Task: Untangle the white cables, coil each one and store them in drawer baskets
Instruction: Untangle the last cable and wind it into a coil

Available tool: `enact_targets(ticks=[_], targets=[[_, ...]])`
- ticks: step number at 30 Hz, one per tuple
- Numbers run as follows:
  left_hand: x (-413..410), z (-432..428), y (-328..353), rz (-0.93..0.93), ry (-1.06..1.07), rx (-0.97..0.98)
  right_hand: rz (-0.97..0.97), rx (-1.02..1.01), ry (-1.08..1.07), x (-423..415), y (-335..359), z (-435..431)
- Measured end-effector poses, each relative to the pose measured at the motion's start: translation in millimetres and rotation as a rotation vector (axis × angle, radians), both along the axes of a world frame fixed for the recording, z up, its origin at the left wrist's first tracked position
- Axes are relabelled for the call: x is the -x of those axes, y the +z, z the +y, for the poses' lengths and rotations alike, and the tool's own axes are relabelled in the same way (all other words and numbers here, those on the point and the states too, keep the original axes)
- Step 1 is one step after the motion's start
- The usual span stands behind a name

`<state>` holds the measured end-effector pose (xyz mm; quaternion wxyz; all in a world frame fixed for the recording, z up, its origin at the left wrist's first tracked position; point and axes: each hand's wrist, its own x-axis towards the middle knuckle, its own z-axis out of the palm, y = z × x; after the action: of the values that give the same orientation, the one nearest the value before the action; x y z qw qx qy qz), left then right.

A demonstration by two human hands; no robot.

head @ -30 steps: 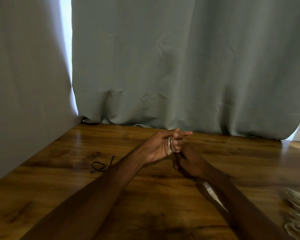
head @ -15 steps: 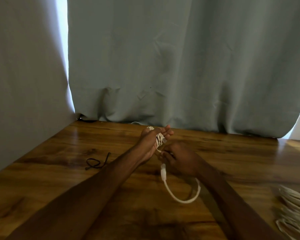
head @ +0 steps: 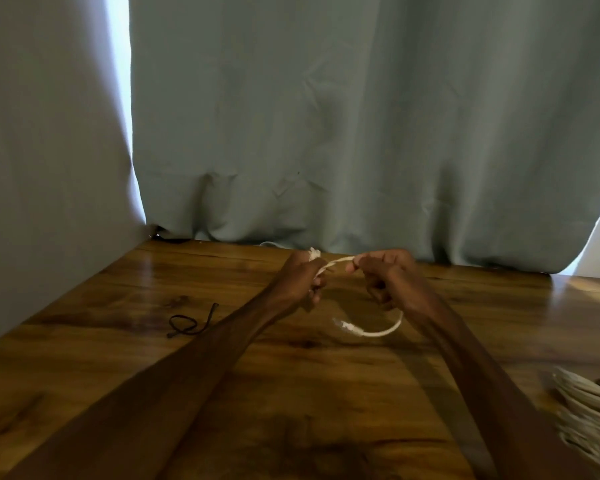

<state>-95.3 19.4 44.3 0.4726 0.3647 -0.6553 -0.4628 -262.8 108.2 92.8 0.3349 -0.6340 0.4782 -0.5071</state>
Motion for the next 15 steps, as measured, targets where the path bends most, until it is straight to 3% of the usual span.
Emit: enact_targets(ticks=[9, 13, 15], targets=[[3.2, 4.5, 17.7, 0.172, -0.783, -0.371, 0.130, 0.449, -0.309, 14.9, -6.3, -9.6], [7.4, 19.7, 29.6, 0.244, -0.925, -0.410, 0.173, 0.335, -0.234, 17.0, -23.1, -16.7], [8.6, 20.3, 31.5, 0.327, -0.941, -0.442, 0.291, 0.277, -0.193, 12.1, -32.7, -20.3]])
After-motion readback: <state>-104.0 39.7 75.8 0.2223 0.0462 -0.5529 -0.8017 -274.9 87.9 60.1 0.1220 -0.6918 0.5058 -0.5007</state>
